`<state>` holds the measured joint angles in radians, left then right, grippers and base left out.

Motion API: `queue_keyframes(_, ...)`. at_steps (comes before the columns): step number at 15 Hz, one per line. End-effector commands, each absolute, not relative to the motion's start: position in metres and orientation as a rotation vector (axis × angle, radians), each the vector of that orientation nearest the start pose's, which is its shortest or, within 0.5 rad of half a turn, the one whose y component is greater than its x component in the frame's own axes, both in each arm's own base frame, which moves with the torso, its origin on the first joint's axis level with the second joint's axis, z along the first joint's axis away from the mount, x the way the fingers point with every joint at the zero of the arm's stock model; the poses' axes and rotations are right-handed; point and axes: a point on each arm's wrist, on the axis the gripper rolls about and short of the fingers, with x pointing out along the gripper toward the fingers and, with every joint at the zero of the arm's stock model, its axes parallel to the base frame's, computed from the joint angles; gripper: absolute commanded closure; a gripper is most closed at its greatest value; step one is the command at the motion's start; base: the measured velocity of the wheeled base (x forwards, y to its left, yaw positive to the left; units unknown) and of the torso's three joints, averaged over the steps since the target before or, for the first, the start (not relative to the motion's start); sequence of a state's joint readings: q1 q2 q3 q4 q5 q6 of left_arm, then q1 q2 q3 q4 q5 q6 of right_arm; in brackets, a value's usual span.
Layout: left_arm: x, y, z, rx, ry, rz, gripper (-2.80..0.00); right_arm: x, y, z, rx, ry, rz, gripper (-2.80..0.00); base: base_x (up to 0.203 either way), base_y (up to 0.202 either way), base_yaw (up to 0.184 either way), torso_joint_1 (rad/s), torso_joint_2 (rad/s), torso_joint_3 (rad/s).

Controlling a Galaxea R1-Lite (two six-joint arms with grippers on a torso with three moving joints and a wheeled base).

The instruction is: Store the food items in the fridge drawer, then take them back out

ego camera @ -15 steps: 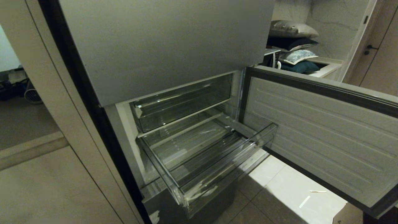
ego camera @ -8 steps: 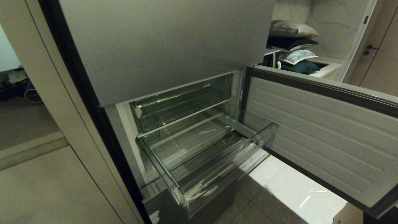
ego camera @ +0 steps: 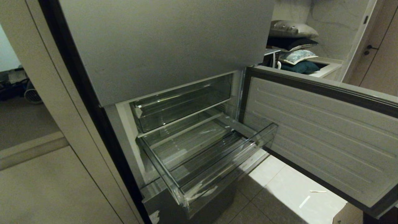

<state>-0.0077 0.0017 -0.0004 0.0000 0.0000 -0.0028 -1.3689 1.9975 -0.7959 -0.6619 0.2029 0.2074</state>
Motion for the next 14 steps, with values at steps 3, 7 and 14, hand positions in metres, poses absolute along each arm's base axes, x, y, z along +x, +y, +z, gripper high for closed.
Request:
queue_keyframes(3,-0.023,0.000,0.076,-0.003,0.003,-0.008,0.00,0.068,-0.258,0.138,0.504,0.200,-1.080,-2.80,0.000,0.000,0.000,0.000,0.00,0.000)
queue_keyframes(7,-0.023,0.000,0.076,-0.003,0.003,-0.008,0.00,0.067,-0.170,0.163,0.421,0.142,-0.934,0.00,0.000,0.000,0.000,0.000,0.00,0.000)
queue_keyframes(14,-0.023,0.000,0.076,-0.003,0.003,-0.008,0.00,0.067,-0.066,0.155,0.300,0.176,-0.535,0.00,0.000,0.000,0.000,0.000,0.00,0.000)
